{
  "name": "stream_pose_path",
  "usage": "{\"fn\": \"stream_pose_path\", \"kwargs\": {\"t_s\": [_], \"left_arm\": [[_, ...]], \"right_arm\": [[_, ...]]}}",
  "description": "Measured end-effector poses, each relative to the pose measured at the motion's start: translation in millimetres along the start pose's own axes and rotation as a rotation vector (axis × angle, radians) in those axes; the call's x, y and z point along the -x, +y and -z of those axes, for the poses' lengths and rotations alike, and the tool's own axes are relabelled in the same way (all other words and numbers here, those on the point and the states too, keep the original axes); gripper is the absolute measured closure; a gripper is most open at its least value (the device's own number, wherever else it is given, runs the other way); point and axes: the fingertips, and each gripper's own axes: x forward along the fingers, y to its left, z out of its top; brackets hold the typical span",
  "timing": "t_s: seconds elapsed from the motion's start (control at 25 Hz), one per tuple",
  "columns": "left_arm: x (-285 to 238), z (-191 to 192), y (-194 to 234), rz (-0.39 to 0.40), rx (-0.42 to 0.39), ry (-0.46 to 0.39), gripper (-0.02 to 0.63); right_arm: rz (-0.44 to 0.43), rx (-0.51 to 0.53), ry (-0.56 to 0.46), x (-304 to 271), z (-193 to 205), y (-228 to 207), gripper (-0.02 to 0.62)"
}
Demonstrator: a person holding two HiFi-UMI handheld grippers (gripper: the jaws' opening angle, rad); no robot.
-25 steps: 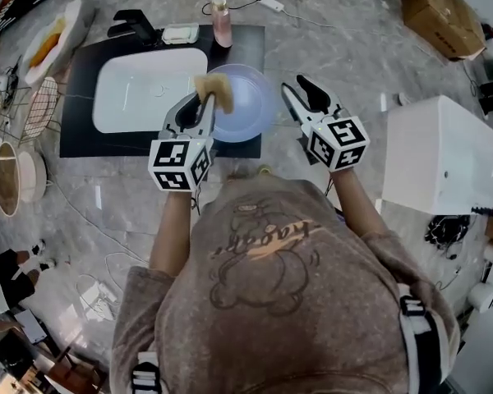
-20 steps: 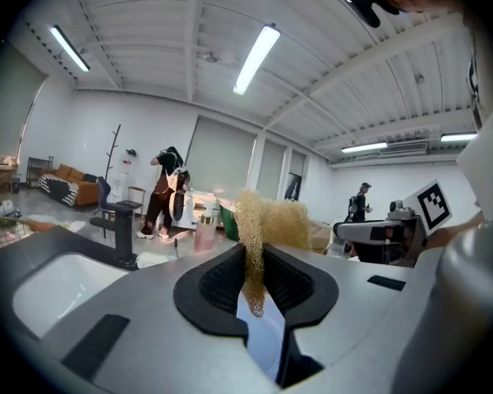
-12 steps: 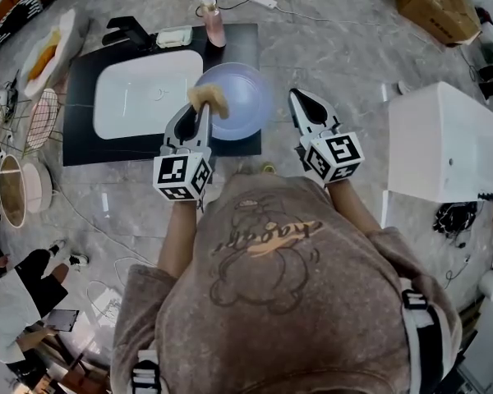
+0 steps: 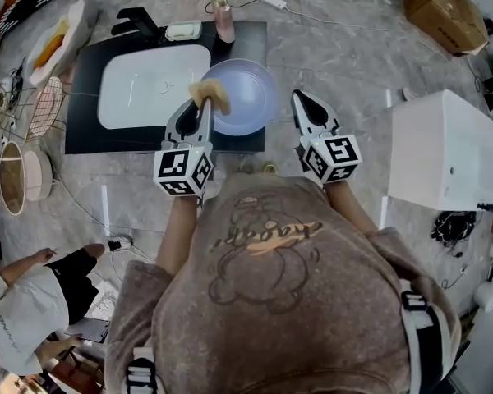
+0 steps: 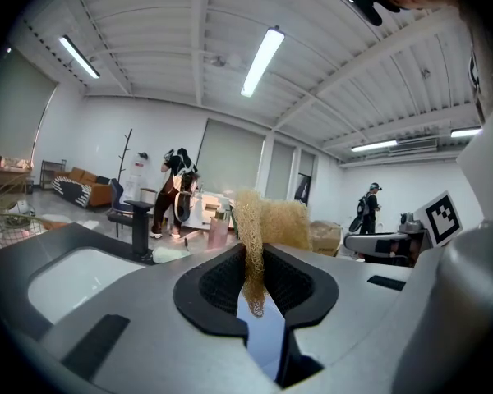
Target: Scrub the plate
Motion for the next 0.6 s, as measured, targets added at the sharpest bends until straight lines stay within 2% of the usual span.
{"fn": "stream_pose_path", "kwargs": {"t_s": [0.6], "left_arm": [[6.8,3.1,0.6,-0.03,0.007,0.014,0.541]], "right_arm": [[-0.003,-0.011,0.008,6.0,2.5,-3.1,0.595]]}}
